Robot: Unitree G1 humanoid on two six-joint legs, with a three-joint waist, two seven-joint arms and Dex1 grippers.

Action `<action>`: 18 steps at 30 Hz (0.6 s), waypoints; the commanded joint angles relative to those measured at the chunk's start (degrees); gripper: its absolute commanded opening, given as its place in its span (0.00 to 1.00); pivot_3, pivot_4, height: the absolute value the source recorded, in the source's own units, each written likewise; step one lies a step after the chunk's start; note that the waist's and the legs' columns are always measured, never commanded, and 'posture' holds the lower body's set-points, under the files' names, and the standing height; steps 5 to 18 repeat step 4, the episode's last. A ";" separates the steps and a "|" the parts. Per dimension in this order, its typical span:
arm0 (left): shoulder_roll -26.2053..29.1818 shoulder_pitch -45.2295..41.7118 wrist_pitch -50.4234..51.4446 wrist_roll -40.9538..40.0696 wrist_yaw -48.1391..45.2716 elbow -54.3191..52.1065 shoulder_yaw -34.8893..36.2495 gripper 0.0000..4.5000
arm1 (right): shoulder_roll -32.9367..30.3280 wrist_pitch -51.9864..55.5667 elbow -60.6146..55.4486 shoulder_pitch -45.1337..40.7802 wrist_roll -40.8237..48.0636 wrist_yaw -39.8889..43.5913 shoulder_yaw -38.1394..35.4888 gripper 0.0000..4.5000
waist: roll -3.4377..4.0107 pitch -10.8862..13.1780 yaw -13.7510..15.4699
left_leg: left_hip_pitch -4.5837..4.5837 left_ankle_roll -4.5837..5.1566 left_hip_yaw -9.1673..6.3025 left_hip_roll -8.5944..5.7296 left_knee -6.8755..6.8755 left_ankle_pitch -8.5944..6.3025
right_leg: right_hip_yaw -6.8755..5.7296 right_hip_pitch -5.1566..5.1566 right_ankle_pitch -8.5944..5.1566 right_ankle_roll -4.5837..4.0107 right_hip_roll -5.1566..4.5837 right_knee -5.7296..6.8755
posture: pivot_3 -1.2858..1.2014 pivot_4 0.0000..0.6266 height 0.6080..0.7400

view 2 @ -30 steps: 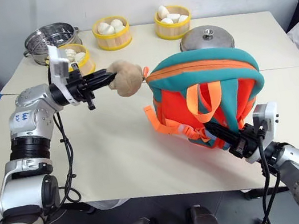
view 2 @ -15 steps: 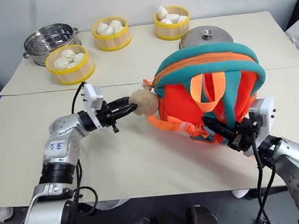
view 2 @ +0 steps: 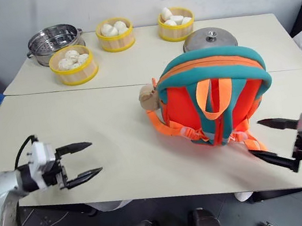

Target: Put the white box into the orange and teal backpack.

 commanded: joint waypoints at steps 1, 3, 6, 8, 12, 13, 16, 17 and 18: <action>1.29 4.33 -4.13 1.06 0.12 -2.39 3.19 0.99 | -1.26 -8.07 5.92 -3.52 -3.33 2.80 0.56 1.00 | 0.02 0.00 -0.12 | 0.05 -0.03 0.00 0.02 -0.03 -0.02 | 0.00 0.00 -0.03 -0.06 0.00 0.01 | 0.52 0.24 1.00; 1.18 7.13 -5.19 1.18 0.39 -3.32 3.49 0.99 | -1.50 -11.23 9.64 -5.58 -4.99 4.37 2.16 1.00 | 0.06 -0.01 -0.12 | 0.07 -0.08 0.01 0.04 -0.11 -0.03 | -0.01 -0.07 -0.08 -0.15 0.02 0.09 | 0.52 0.24 1.00; 1.13 8.19 -4.75 1.00 0.83 -3.83 3.53 0.99 | -1.34 -12.16 11.33 -6.65 -5.54 4.56 2.75 1.00 | 0.06 -0.01 -0.12 | 0.07 -0.12 0.02 0.06 -0.14 -0.05 | -0.01 -0.11 -0.11 -0.19 0.04 0.12 | 0.52 0.24 1.00; 1.13 8.19 -4.75 1.00 0.83 -3.83 3.53 0.99 | -1.34 -12.16 11.33 -6.65 -5.54 4.56 2.75 1.00 | 0.06 -0.01 -0.12 | 0.07 -0.12 0.02 0.06 -0.14 -0.05 | -0.01 -0.11 -0.11 -0.19 0.04 0.12 | 0.52 0.24 1.00; 1.13 8.19 -4.75 1.00 0.83 -3.83 3.53 0.99 | -1.34 -12.16 11.33 -6.65 -5.54 4.56 2.75 1.00 | 0.06 -0.01 -0.12 | 0.07 -0.12 0.02 0.06 -0.14 -0.05 | -0.01 -0.11 -0.11 -0.19 0.04 0.12 | 0.52 0.24 1.00; 1.13 8.19 -4.75 1.00 0.83 -3.83 3.53 0.99 | -1.34 -12.16 11.33 -6.65 -5.54 4.56 2.75 1.00 | 0.06 -0.01 -0.12 | 0.07 -0.12 0.02 0.06 -0.14 -0.05 | -0.01 -0.11 -0.11 -0.19 0.04 0.12 | 0.52 0.24 1.00; 1.13 8.19 -4.75 1.00 0.83 -3.83 3.53 0.99 | -1.34 -12.16 11.33 -6.65 -5.54 4.56 2.75 1.00 | 0.06 -0.01 -0.12 | 0.07 -0.12 0.02 0.06 -0.14 -0.05 | -0.01 -0.11 -0.11 -0.19 0.04 0.12 | 0.52 0.24 1.00; 1.13 8.19 -4.75 1.00 0.83 -3.83 3.53 0.99 | -1.34 -12.16 11.33 -6.65 -5.54 4.56 2.75 1.00 | 0.06 -0.01 -0.12 | 0.07 -0.12 0.02 0.06 -0.14 -0.05 | -0.01 -0.11 -0.11 -0.19 0.04 0.12 | 0.52 0.24 1.00; 1.13 8.19 -4.75 1.00 0.83 -3.83 3.53 0.99 | -1.34 -12.16 11.33 -6.65 -5.54 4.56 2.75 1.00 | 0.06 -0.01 -0.12 | 0.07 -0.12 0.02 0.06 -0.14 -0.05 | -0.01 -0.11 -0.11 -0.19 0.04 0.12 | 0.52 0.24 1.00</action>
